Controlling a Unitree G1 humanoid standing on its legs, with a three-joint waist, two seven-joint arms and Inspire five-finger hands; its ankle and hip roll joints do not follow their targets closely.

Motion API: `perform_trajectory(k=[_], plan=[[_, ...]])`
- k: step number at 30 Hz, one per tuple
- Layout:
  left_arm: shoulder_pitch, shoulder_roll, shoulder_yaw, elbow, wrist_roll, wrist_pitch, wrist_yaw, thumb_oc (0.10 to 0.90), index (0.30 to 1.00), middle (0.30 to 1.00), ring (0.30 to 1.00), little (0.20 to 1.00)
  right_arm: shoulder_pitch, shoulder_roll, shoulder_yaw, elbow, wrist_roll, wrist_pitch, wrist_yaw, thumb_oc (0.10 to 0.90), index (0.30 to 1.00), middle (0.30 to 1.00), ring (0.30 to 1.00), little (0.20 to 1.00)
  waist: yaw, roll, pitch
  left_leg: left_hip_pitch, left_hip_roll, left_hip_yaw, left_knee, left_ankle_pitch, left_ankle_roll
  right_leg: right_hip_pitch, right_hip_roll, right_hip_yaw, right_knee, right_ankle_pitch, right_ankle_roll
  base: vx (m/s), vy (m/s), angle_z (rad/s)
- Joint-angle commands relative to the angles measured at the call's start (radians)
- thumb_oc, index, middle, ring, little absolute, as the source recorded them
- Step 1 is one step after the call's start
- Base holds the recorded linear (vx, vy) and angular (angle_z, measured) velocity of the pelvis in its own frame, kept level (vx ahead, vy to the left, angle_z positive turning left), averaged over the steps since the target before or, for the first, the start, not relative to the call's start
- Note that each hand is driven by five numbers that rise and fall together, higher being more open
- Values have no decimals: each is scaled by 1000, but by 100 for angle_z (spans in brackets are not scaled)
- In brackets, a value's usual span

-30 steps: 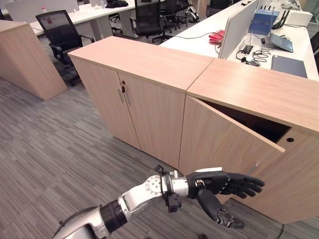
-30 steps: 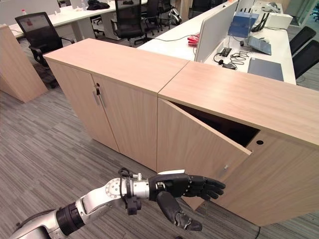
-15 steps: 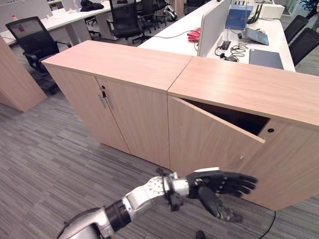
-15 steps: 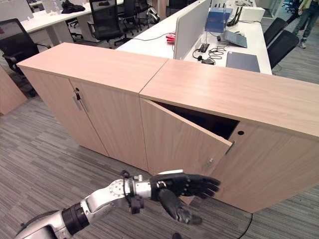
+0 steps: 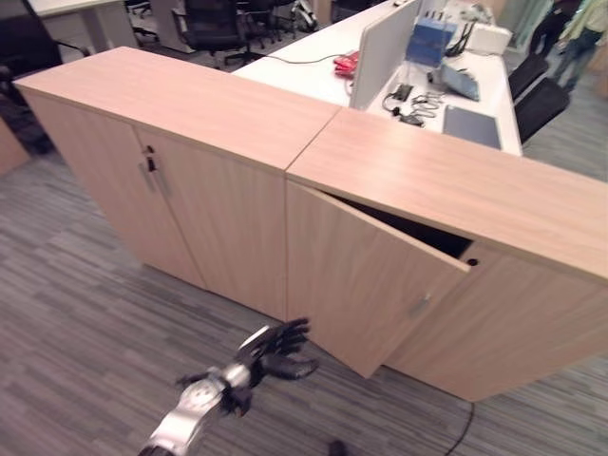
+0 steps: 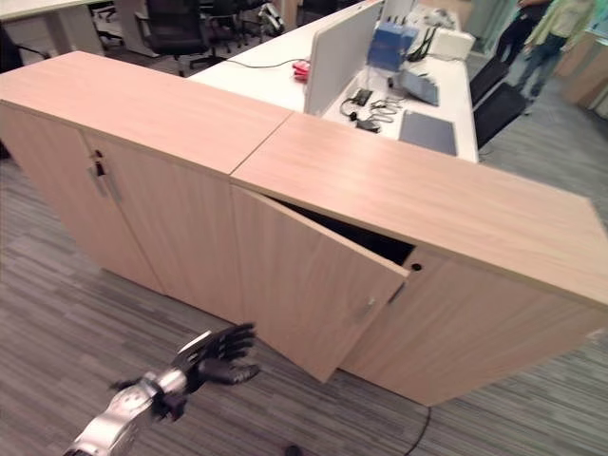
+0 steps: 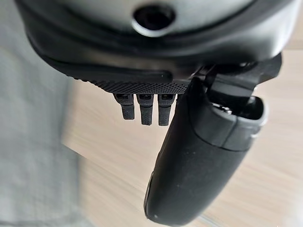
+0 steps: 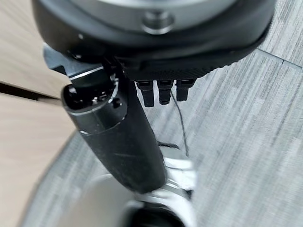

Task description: Put the empty folder in the office cabinet

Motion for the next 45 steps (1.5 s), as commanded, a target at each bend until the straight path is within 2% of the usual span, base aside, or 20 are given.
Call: perform_trajectory(k=[1,2,3,4,6,7,11,13,14,15,16,20,25,34,37,45], plan=[[-101,-65,42,-35,110,-123,65,800,900,900,900,900,-37,-73,4,-10,44,-8,-6,800,900,900,900,900,-4,23,18,-119,-92,-113,118,-106,67,36,41,-49,-39,-73,48,-66,35,-21],[-106,-90,70,76,154,-134,103,800,900,900,900,900,-38,-83,1,-16,44,-9,-8,800,900,900,900,900,9,19,31,-162,-183,-159,123,-171,84,43,29,-46,-39,-66,54,-35,53,-4],[-110,-99,80,111,160,-130,115,800,900,900,900,900,-39,-86,-3,-16,43,-8,-10,800,900,900,900,900,10,19,33,-180,-227,-171,97,-183,92,35,24,-48,-39,-57,57,-30,56,-5],[-110,-100,80,112,160,-131,115,800,900,900,900,900,-39,-86,-3,-16,43,-8,-10,800,900,900,900,900,9,19,34,-179,-228,-172,98,-184,93,36,24,-49,-39,-58,58,-29,64,-5],[-103,-114,112,175,167,-143,148,800,900,900,900,900,-44,-86,-5,-19,45,-10,-14,800,900,900,900,900,18,21,51,-215,-290,-204,104,-187,97,30,21,-38,-39,-46,65,-41,78,1],[-93,-128,135,208,155,-142,155,800,900,900,900,900,-43,-81,-5,-19,48,-11,-13,800,900,900,900,900,18,28,46,-185,-303,-221,59,-191,100,27,28,-25,-38,-42,69,9,89,-14],[-81,-165,187,340,93,-140,173,800,900,900,900,900,-45,-68,-31,-2,61,-7,-16,800,900,900,900,900,17,46,21,-102,-312,-208,-70,-173,109,23,16,-34,-38,-41,83,73,133,-31],[-68,-180,201,407,81,-137,176,800,900,900,900,900,-50,-57,-29,-6,60,-6,-17,800,900,900,900,900,15,61,2,-55,-308,-195,-180,-144,116,17,9,-36,-36,-40,89,80,170,-15],[-62,-199,217,500,61,-135,175,800,900,900,900,900,-49,-51,-34,7,54,-2,-22,800,900,900,900,900,15,76,-18,-11,-304,-190,-272,-114,120,16,4,-41,-38,-43,94,81,145,-11],[-62,-199,217,501,61,-136,175,800,900,900,900,900,-49,-51,-34,7,54,-2,-22,800,900,900,900,900,15,76,-18,-9,-304,-190,-275,-113,120,17,4,-40,-38,-43,94,111,182,-21],[-55,-226,241,567,13,-130,171,800,900,900,900,900,-45,-46,-46,23,60,0,-27,800,900,900,900,900,13,86,-37,6,-307,-185,-312,-100,122,16,-1,-44,-39,-47,97,55,86,-19],[-38,-272,274,627,-74,-124,155,800,900,900,900,900,-22,-33,-67,26,79,-4,-37,800,900,900,900,900,3,94,-54,11,-312,-182,-312,-107,123,22,-13,-55,-39,-53,104,57,86,-8],[-31,-299,271,664,-105,-117,139,800,900,900,900,900,-2,-23,-79,33,101,-7,-41,800,900,900,900,900,-5,97,-61,20,-312,-172,-312,-115,127,29,-19,-57,-39,-55,109,32,35,0],[-60,-264,153,581,94,-146,193,800,900,900,900,900,8,-10,-61,37,83,-9,-69,800,900,900,900,900,-21,96,-78,26,-314,-154,-312,-128,133,24,-23,-48,-39,-48,117,25,24,-7],[-77,-250,90,521,176,-159,200,800,900,900,900,900,-2,-16,-28,45,10,-7,-76,800,900,900,900,900,-24,96,-78,28,-313,-144,-312,-135,136,20,-24,-44,-39,-48,121,-3,11,-12],[-76,-262,52,533,177,-146,169,800,900,900,900,900,-15,-30,-11,45,-40,-3,-86,800,900,900,900,900,-31,100,-83,36,-312,-128,-312,-144,139,20,-25,-36,-39,-50,124,3,10,-5]])
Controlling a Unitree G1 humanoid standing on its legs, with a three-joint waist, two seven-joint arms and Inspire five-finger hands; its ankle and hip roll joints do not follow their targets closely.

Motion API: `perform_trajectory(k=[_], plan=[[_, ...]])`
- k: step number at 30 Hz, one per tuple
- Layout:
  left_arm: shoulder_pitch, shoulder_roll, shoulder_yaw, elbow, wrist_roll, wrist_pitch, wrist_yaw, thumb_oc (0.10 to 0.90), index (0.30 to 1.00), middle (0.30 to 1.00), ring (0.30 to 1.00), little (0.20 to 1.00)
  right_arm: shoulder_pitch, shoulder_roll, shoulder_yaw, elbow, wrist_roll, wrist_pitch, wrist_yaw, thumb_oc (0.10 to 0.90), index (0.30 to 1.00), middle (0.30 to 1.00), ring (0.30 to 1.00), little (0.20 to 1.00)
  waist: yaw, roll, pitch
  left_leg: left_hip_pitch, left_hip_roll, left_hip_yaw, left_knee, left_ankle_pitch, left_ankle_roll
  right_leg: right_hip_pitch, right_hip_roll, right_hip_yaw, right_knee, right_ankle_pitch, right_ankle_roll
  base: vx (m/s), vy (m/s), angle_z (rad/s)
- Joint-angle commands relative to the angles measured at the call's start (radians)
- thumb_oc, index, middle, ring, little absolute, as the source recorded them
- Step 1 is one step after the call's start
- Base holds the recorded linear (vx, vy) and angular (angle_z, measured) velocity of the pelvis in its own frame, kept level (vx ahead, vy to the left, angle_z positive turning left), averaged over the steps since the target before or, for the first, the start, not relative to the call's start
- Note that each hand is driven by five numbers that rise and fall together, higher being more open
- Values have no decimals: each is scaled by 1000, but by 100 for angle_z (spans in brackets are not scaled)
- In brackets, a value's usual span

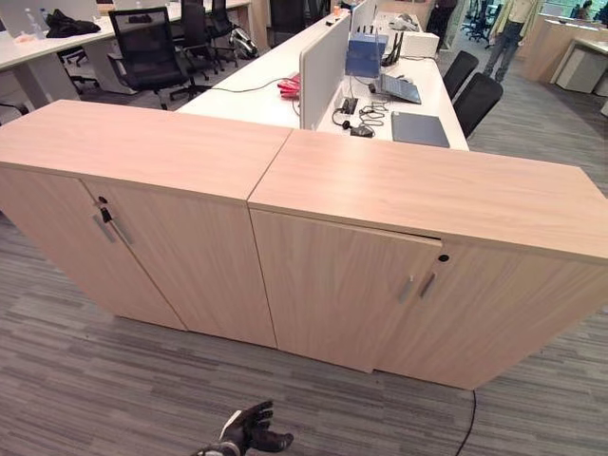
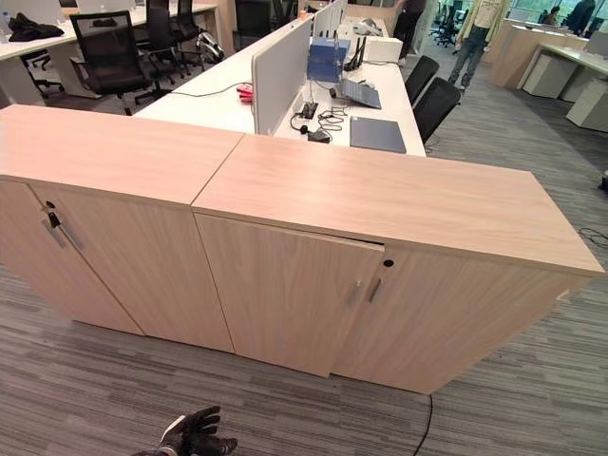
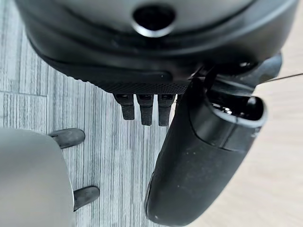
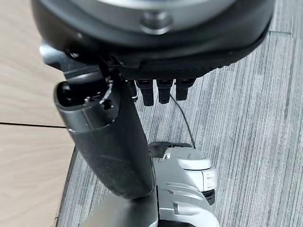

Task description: Put the empty folder in the office cabinet

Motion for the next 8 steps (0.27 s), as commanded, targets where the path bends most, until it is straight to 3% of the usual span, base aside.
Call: perform_trajectory(k=[1,8], plan=[[-75,-4,31,31,-5,-40,-18,800,900,900,900,900,-56,-31,40,38,-27,-4,-5,800,900,900,900,900,-3,17,15,20,-18,-20,1,-116,4,31,23,-63,7,-71,44,2,17,-8],[-67,-8,63,63,-38,-31,-22,800,900,900,900,900,-50,-33,41,43,-35,1,-1,800,900,900,900,900,-3,20,10,24,-18,-20,1,-117,4,34,25,-64,7,-73,42,-1,5,-4]])
